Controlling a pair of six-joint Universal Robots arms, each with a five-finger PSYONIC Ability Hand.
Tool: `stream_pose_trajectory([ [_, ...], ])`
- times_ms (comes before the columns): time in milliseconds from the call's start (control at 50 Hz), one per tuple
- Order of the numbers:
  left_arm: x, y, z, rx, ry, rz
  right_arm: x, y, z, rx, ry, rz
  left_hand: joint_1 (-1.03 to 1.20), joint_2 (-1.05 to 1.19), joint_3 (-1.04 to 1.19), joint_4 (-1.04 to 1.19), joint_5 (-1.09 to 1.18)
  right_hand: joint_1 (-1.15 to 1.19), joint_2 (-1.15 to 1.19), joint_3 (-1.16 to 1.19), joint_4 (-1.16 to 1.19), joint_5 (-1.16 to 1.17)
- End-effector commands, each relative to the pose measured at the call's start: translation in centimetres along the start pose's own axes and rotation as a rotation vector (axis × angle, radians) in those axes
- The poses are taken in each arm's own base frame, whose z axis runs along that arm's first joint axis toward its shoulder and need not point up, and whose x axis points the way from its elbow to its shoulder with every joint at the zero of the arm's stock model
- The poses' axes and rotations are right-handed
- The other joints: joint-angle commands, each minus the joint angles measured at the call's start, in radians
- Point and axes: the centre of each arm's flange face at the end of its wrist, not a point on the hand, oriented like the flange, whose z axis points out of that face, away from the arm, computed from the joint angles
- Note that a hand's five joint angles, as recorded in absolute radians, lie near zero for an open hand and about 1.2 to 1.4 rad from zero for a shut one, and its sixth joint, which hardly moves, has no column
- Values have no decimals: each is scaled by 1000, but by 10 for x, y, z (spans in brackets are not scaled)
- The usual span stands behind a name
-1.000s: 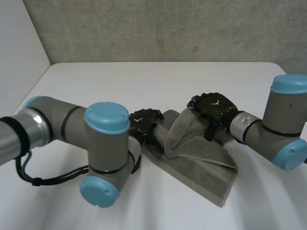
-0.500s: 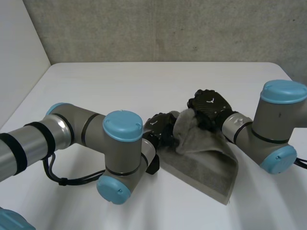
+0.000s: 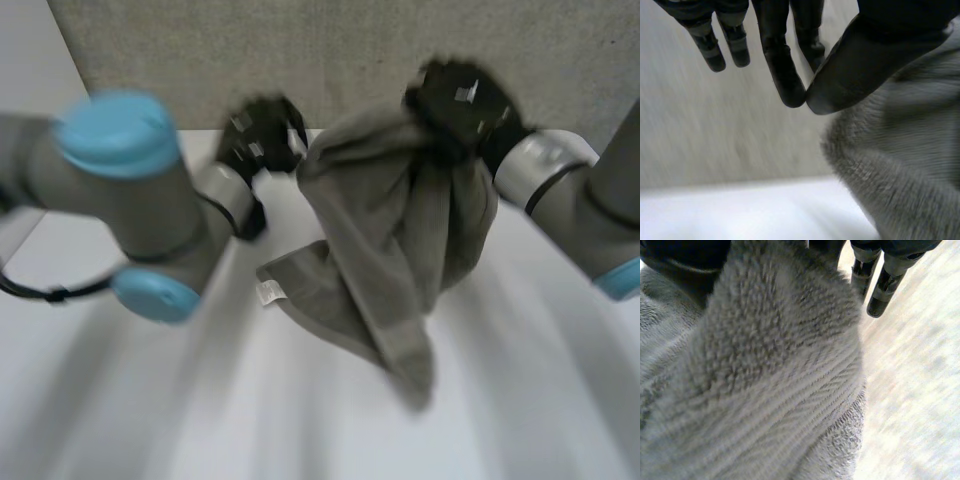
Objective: Fold the towel.
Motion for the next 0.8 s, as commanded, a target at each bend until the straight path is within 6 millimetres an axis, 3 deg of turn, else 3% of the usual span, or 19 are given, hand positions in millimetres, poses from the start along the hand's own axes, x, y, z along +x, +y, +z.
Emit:
stream_pose_trajectory([
  [20,11,-87,-16,203,26,59,19,-72,-18,206,118,131,107,62,-52,-59,58,91,101,-43,-76,96],
  [80,7,-99,-25,211,30,71,11,-65,-29,177,99,176,107,62,-52,-59,58,91,101,-43,-76,96],
  [120,0,-88,-31,150,48,86,4,-53,-34,134,82,185,107,62,-52,-59,58,91,101,-43,-76,96],
  [160,-3,-79,-34,112,65,96,-16,-24,-49,6,17,200,107,62,-52,-59,58,91,101,-43,-76,96],
  [180,-3,-79,-35,111,65,96,-16,-24,-49,5,16,200,107,62,-52,-59,58,91,101,-43,-76,96],
  [220,-8,-53,-42,13,82,120,-42,8,-68,-138,-75,192,107,62,-52,-59,58,5,15,-43,-76,9],
  [240,-8,-53,-43,13,82,120,-42,8,-68,-139,-76,192,107,62,-52,-59,58,4,14,-43,-76,9],
  [260,-12,-37,-48,-44,74,140,-53,22,-77,-198,-115,172,107,62,-52,-59,58,-92,-81,-43,-76,-87],
  [280,-18,-20,-54,-105,60,164,-53,22,-77,-199,-115,172,107,62,-52,-59,58,-93,-82,-43,-76,-88],
  [300,-18,-20,-54,-106,59,164,-62,33,-84,-246,-142,143,107,62,-52,-59,58,-200,-190,-43,-76,-196],
  [320,-24,-5,-61,-163,48,189,-69,43,-88,-287,-165,107,107,62,-52,-59,58,-329,-319,-43,-76,-325],
  [340,-28,8,-68,-214,36,212,-69,43,-88,-287,-165,106,107,62,-52,-59,58,-330,-320,-43,-76,-326],
  [380,-31,20,-76,-263,32,224,-68,58,-92,-343,-168,42,17,-28,-52,-59,-32,-655,-644,-43,-76,-650],
  [400,-31,21,-76,-263,32,224,-68,59,-92,-344,-168,42,16,-29,-52,-59,-33,-656,-646,-43,-76,-652],
  [420,-34,32,-83,-305,30,237,-65,62,-92,-366,-163,14,-464,-508,-52,-59,-512,-805,-794,-43,-76,-800],
  [440,-35,42,-88,-341,30,248,-61,66,-93,-395,-149,-7,-794,-839,-52,-59,-843,-876,-866,-43,-76,-871],
  [540,-40,61,-94,-401,22,244,-40,77,-96,-460,-90,-65,-818,-862,-52,-59,-866,-909,-899,-43,-76,-904],
  [800,-32,69,-89,-387,56,256,-31,88,-116,-520,-91,-150,-894,-939,-52,-59,-943,-1000,-990,-43,-76,-995],
])
